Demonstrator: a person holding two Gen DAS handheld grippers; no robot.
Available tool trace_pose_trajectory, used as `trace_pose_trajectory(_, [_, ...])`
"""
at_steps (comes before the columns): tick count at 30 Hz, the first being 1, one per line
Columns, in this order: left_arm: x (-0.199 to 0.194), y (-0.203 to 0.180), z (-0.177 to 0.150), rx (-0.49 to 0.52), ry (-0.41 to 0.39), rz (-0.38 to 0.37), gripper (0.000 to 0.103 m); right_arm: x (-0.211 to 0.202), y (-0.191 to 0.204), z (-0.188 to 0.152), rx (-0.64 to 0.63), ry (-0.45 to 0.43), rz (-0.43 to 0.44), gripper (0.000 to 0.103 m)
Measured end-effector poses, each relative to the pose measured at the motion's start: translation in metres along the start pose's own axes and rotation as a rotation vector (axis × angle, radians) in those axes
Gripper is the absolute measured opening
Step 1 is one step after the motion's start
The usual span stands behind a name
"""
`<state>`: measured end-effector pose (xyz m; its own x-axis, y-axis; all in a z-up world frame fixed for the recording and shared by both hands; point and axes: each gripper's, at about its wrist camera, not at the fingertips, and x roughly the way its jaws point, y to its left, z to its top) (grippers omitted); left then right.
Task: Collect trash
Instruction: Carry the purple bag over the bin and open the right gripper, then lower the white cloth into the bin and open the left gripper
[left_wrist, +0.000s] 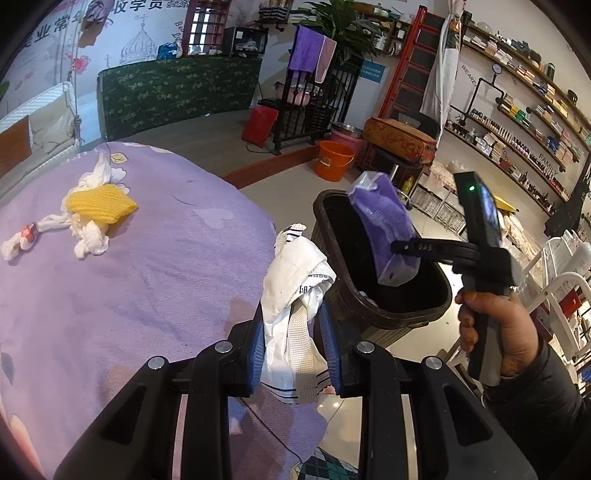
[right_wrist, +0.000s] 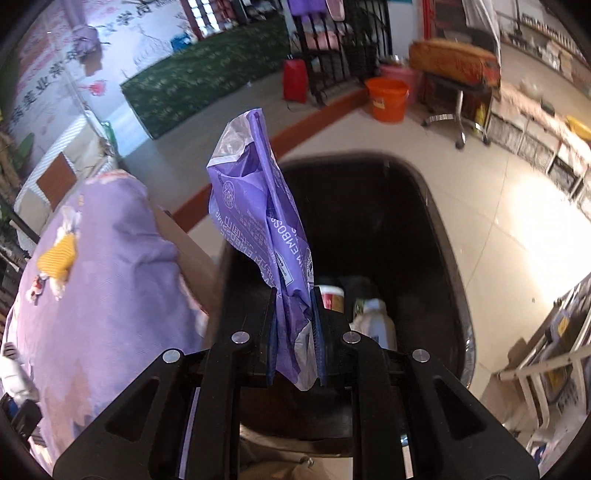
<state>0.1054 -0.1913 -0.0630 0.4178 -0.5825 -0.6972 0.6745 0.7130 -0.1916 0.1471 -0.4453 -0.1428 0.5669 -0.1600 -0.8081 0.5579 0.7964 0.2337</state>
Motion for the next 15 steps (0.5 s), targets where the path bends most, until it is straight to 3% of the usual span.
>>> trace_pose_trajectory(9, [0.013, -0.013, -0.003, 0.014, 0.04, -0.025, 0.027, 0.052, -0.02, -0.012, 0.041, 0.107, -0.05, 0.018])
trace_pose_trajectory(11, [0.016, -0.016, -0.004, 0.021, 0.048, -0.029, 0.027, 0.057, -0.02, -0.014, 0.036, 0.116, -0.062, 0.025])
trace_pose_trajectory(14, [0.02, -0.021, -0.003, 0.032, 0.063, -0.033, 0.027, 0.057, -0.017, -0.017, 0.018, 0.106, -0.076, 0.052])
trace_pose_trajectory(15, [0.022, -0.023, -0.003, 0.034, 0.068, -0.037, 0.027, 0.054, -0.017, -0.018, 0.011, 0.093, -0.082, 0.055])
